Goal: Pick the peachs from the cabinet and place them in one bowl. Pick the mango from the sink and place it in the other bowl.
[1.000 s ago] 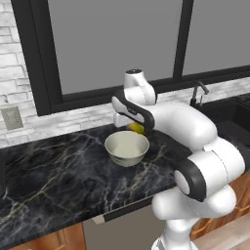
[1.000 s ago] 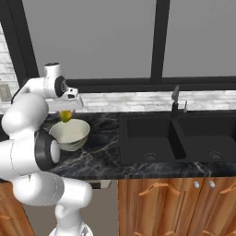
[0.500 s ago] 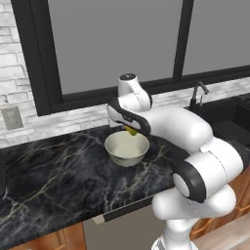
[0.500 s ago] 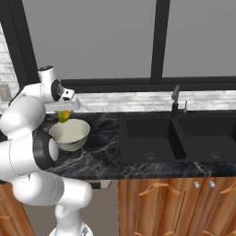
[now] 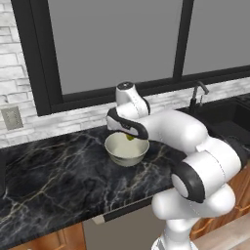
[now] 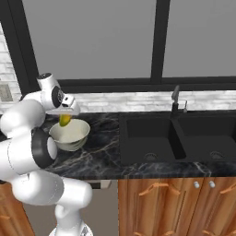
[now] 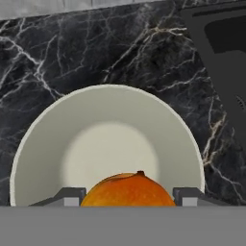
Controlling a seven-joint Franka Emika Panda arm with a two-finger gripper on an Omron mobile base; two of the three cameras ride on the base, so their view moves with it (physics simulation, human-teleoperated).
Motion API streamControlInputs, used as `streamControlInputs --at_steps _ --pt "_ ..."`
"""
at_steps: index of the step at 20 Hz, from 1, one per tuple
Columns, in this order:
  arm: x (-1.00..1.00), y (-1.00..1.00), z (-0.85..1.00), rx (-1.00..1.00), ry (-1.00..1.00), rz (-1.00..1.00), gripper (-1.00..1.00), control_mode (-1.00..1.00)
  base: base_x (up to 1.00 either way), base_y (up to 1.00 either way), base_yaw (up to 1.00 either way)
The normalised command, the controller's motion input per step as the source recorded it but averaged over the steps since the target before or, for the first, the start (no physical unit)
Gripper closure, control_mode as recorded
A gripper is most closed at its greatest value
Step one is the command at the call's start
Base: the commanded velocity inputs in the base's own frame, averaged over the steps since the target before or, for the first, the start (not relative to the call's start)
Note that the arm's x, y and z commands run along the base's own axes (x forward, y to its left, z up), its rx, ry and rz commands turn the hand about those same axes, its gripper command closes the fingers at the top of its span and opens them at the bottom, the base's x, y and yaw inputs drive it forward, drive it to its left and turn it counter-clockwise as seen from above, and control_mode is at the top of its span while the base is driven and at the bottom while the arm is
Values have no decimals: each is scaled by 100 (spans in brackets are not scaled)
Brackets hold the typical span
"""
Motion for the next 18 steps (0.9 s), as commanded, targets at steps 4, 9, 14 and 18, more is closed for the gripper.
streamControlInputs --at_steps 4,9,14,18 --pt "21 4 -18 3 0 -12 100 -100 0 0 0" --pt "17 5 -15 8 0 -9 100 -100 0 0 0" --pt "11 4 -17 10 0 -9 100 -100 0 0 0" --pt "10 2 -18 5 0 -8 100 -100 0 0 0"
